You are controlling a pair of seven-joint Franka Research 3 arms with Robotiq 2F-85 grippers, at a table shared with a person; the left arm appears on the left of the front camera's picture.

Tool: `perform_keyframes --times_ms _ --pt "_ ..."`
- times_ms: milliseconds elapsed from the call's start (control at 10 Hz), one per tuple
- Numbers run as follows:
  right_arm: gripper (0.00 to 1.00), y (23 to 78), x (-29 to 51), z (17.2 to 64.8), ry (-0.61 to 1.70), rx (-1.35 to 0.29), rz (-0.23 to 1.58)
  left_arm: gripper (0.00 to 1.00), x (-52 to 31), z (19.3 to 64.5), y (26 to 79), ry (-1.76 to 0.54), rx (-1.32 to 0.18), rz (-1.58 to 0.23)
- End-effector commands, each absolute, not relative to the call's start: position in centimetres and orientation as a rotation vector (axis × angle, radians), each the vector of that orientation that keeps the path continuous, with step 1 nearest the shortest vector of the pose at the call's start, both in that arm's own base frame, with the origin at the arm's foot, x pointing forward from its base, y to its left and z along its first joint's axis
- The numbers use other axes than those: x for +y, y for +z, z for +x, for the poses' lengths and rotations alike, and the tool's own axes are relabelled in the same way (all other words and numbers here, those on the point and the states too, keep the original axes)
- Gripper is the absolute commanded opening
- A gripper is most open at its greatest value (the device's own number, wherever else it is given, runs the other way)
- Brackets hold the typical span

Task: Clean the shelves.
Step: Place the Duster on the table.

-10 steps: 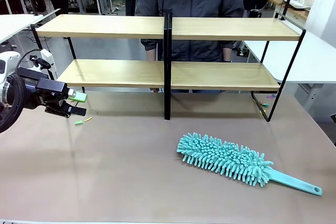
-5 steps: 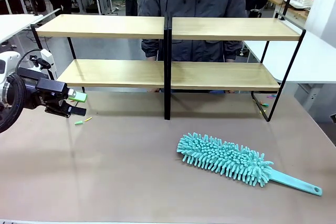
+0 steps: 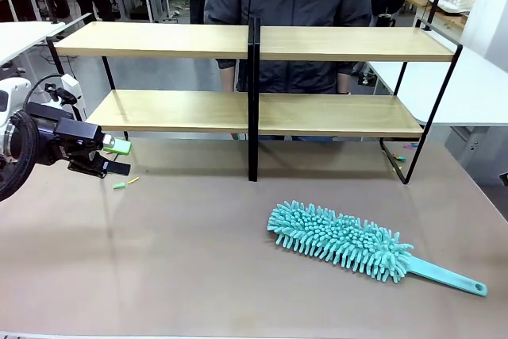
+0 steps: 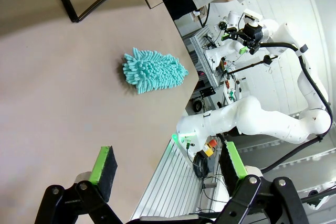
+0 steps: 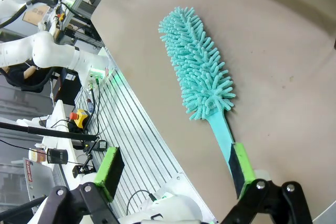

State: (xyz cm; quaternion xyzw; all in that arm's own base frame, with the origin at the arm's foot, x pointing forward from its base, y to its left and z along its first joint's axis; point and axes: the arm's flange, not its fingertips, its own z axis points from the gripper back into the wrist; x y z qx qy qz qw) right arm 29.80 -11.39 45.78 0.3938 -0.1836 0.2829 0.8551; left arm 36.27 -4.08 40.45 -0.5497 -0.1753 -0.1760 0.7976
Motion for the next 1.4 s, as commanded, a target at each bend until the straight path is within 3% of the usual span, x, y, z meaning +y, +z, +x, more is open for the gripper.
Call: perform_keyframes --times_ms 0,1300 --pt "1.00 45.78 -11.42 29.89 0.605 -0.403 0.828 1.00 -4.37 36.27 40.57 -0.381 -0.400 -1.204" --pt "1.00 45.78 -11.42 29.89 0.605 -0.403 0.828 1.00 -4.37 36.27 40.57 -0.381 -0.400 -1.204"
